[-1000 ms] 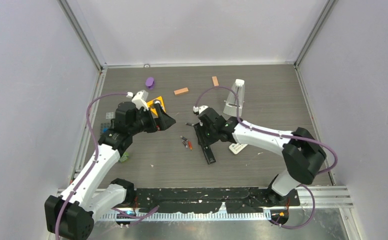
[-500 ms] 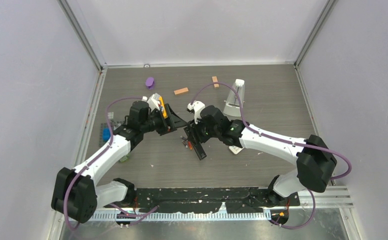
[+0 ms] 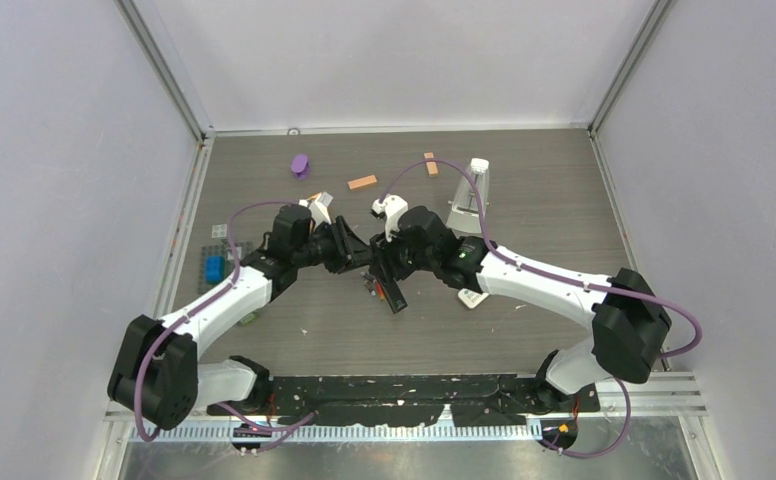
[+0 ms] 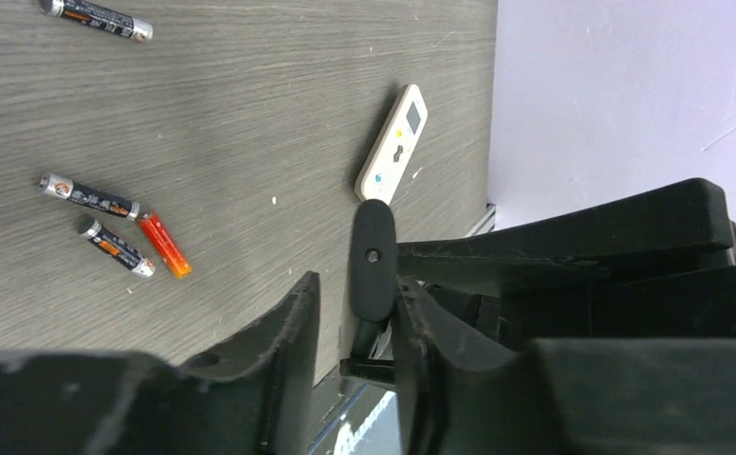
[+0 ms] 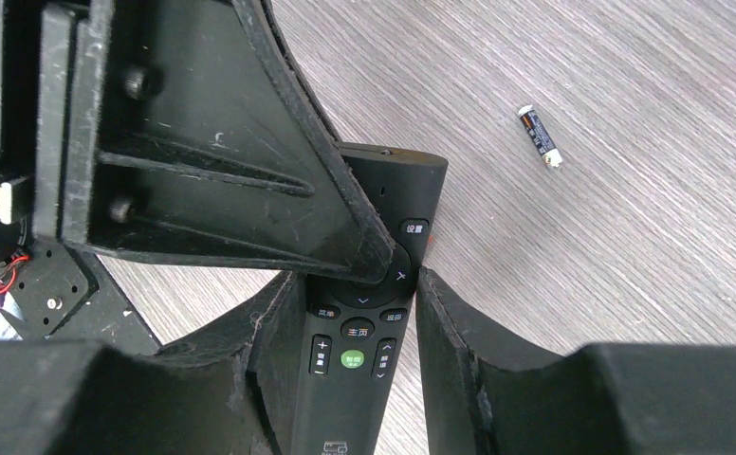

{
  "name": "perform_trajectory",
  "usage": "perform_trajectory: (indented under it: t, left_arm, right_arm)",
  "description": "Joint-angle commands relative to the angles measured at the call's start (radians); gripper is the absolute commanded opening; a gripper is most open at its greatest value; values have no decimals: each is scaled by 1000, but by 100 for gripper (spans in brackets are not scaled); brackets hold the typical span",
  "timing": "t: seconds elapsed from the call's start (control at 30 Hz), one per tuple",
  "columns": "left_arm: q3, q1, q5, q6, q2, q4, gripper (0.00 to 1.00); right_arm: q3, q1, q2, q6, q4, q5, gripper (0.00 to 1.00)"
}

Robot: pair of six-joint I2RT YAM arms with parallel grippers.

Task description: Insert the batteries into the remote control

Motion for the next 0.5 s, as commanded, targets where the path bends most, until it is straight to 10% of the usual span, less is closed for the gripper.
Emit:
perform_trajectory:
  t: [0.0, 0.13, 0.3, 0.47]
  left_arm:
    - [-4, -6, 19, -25, 18, 51, 26]
    - [9, -6, 9, -37, 26, 25, 4]
    - [94, -6, -138, -61, 23, -257, 0]
    - [215, -6, -304, -94, 23, -516, 0]
  right_arm:
    - [49, 5, 7, 23, 54, 13, 17]
    - [52, 8, 7, 19, 38, 31, 24]
    - [11, 55, -32, -70, 55, 136, 86]
    - [-25, 127, -58, -129, 71, 290, 97]
